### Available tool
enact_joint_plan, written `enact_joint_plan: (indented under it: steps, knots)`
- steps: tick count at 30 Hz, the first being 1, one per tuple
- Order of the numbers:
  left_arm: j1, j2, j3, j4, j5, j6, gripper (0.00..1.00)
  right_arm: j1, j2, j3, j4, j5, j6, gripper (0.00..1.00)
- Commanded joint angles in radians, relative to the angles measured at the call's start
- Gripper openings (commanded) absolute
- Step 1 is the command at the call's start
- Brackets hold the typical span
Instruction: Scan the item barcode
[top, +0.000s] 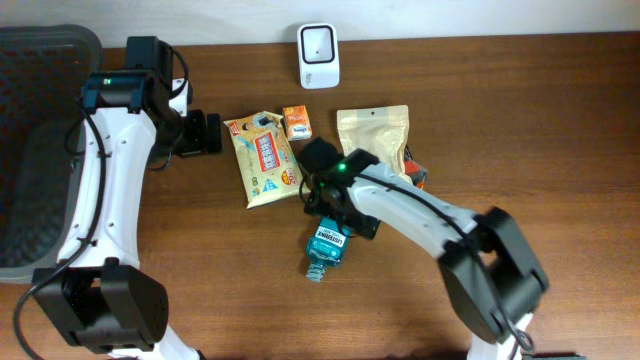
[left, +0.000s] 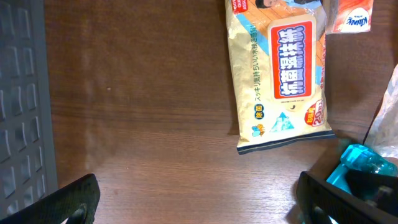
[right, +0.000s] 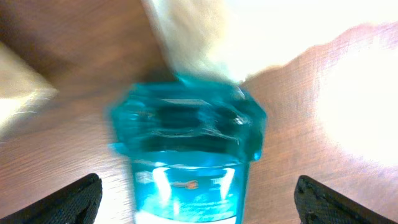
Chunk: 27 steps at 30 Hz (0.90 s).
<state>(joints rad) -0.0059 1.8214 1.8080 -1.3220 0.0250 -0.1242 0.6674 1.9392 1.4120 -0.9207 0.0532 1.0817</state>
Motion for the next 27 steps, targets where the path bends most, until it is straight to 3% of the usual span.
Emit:
enact_joint_plan:
  steps: [1,4,9,14,21,27]
  knots:
    - [0.0,-0.017,-0.003,0.002,-0.003,0.002,0.99,-0.017,-0.095,0.046,0.06,0.105,-0.472,0.98]
    - [0.0,-0.017,-0.003,0.002,-0.003,0.002,0.99,-0.026,-0.103,0.053,0.068,0.054,-0.903,0.98]
    - [0.0,-0.017,-0.003,0.002,-0.003,0.002,0.99,-0.028,-0.1,0.051,0.035,0.03,-1.484,0.99]
    - [0.0,-0.017,-0.003,0.002,-0.003,0.002,0.99,-0.029,-0.1,0.051,-0.003,-0.087,-1.882,0.99]
    - [0.0,-0.017,-0.003,0.002,-0.003,0.002,0.99,-0.029,-0.063,0.05,-0.144,-0.18,-2.078,0.96]
    - [0.0,-0.017,-0.003,0.002,-0.003,0.002,0.99,-0.029,-0.026,0.05,-0.052,-0.278,-2.081,0.93]
